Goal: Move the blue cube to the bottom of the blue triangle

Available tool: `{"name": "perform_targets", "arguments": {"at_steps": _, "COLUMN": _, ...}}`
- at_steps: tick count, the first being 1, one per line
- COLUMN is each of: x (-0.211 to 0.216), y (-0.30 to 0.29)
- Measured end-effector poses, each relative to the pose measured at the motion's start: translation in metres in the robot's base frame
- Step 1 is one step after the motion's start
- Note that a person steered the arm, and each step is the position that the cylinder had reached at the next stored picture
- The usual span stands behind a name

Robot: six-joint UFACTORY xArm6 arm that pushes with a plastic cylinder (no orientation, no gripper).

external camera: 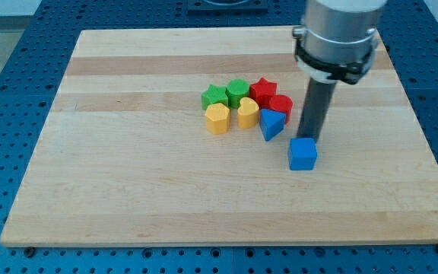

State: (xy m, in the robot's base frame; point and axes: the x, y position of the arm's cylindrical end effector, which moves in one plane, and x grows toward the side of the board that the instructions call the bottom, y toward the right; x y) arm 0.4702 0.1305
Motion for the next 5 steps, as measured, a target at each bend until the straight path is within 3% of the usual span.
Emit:
{"name": "perform_targets", "arguments": {"at_steps": 2, "x": 0.042, "y": 0.030}}
{"name": "perform_targets", "arguments": {"at_steps": 5, "x": 0.050, "y": -0.007}}
